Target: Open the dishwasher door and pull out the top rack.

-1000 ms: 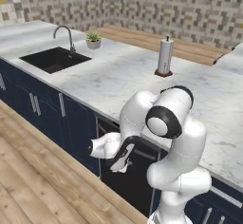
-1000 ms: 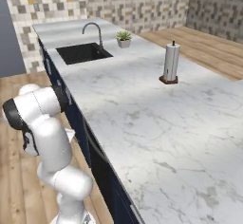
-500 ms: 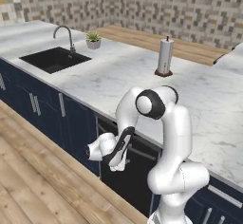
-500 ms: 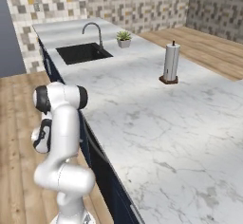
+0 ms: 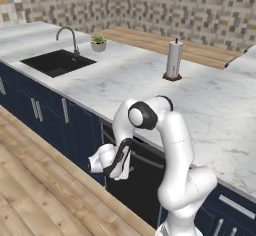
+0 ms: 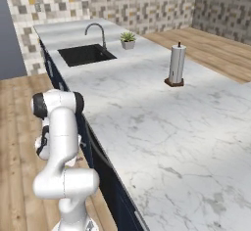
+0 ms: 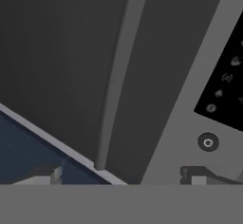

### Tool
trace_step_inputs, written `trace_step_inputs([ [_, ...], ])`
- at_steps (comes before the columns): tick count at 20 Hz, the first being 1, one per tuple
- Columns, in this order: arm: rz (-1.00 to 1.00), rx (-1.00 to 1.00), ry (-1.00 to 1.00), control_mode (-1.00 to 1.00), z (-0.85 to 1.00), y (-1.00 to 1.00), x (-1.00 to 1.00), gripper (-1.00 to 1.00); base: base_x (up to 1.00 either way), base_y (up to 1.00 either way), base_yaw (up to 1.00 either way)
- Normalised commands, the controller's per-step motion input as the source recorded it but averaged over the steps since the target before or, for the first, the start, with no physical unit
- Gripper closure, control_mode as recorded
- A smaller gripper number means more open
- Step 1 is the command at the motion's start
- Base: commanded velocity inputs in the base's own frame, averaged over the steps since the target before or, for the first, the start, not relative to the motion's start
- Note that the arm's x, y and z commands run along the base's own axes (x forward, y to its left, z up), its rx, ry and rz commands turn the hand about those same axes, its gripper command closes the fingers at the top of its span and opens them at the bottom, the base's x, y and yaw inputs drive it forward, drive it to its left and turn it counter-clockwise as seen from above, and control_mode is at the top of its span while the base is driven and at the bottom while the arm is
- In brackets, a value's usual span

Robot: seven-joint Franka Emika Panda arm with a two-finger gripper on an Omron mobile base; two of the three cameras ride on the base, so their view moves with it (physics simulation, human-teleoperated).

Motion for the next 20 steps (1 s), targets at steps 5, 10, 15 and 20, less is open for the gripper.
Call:
trace_step_inputs([
  [5,0.16,0.02,0.00,-1.00,0.00,-0.32,0.31,-1.00,0.00,0.00,0.00],
  [10,0.15,0.01,0.00,-1.00,-0.03,-0.25,0.43,-1.00,0.00,0.00,0.00],
  [15,0.08,0.00,0.00,-1.00,-0.23,-0.15,0.38,-1.00,0.00,0.00,0.00],
  [20,0.00,0.00,0.00,-1.00,-0.30,-0.02,0.31,-1.00,0.00,0.00,0.00],
])
